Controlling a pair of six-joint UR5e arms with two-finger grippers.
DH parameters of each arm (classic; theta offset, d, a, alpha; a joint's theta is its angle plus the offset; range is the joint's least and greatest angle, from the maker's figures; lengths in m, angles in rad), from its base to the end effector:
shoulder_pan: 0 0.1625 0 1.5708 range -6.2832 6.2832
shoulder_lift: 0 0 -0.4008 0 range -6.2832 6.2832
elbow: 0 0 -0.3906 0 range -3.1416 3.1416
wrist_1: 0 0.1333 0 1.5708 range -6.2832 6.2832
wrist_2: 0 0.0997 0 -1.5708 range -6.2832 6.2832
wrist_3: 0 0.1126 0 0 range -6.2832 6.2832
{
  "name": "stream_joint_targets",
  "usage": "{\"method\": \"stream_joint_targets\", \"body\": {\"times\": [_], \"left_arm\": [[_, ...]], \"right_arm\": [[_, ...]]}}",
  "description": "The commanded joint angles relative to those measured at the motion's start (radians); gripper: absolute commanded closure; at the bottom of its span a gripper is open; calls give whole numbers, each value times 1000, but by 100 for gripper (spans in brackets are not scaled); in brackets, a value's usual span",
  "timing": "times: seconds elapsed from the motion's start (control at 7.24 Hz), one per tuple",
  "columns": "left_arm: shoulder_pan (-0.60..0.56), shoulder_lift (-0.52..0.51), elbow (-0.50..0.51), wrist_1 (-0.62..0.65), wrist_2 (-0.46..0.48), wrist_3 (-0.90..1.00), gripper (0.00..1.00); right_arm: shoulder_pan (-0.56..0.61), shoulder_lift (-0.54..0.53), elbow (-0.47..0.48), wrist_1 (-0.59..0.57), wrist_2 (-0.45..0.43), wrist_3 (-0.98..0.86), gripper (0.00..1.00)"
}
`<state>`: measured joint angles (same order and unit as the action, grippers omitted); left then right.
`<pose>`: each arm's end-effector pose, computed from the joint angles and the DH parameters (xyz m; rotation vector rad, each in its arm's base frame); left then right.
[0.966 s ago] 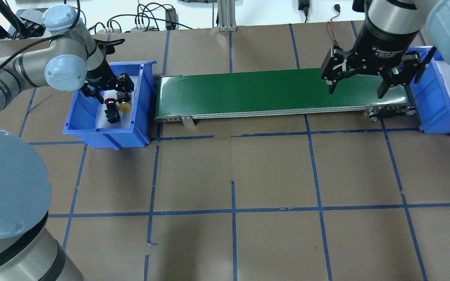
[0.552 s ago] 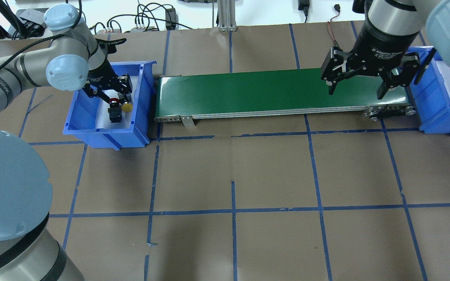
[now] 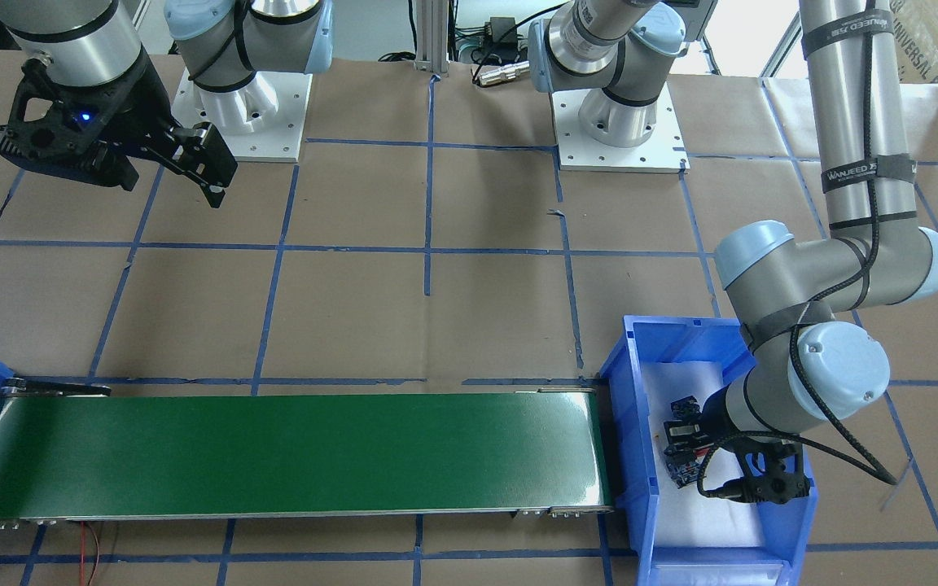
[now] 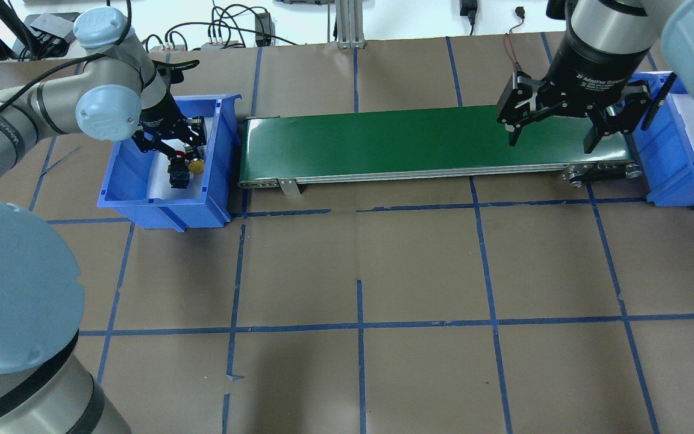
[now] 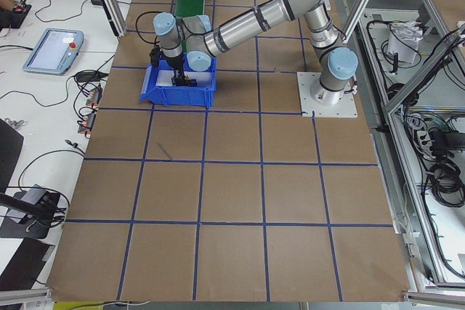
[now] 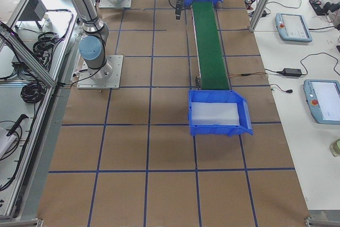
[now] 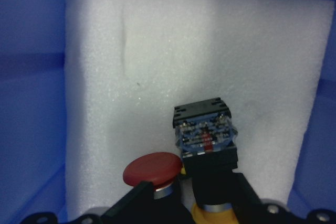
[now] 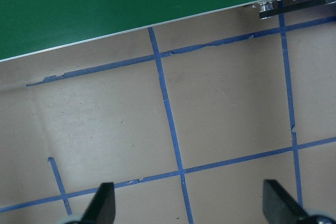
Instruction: Transport two buttons from left to right
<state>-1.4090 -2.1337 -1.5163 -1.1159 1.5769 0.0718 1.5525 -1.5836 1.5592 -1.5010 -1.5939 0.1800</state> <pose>-0.0264 -0.6615 0.1936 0.1410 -3.1371 -0.0846 0.1219 -0.4822 0.4558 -0.3075 -3.0990 -0.0676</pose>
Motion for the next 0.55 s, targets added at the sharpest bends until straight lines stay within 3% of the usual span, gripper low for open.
{"method": "stream_joint_targets", "body": {"times": [0.0, 0.41], "left_arm": [[-21, -2, -1, 19, 0, -10, 39], [-22, -2, 1, 42, -6, -7, 39]], "right_arm": [[0, -1, 1, 2, 0, 1, 0], [0, 4, 1, -1, 0, 1, 0]]}}
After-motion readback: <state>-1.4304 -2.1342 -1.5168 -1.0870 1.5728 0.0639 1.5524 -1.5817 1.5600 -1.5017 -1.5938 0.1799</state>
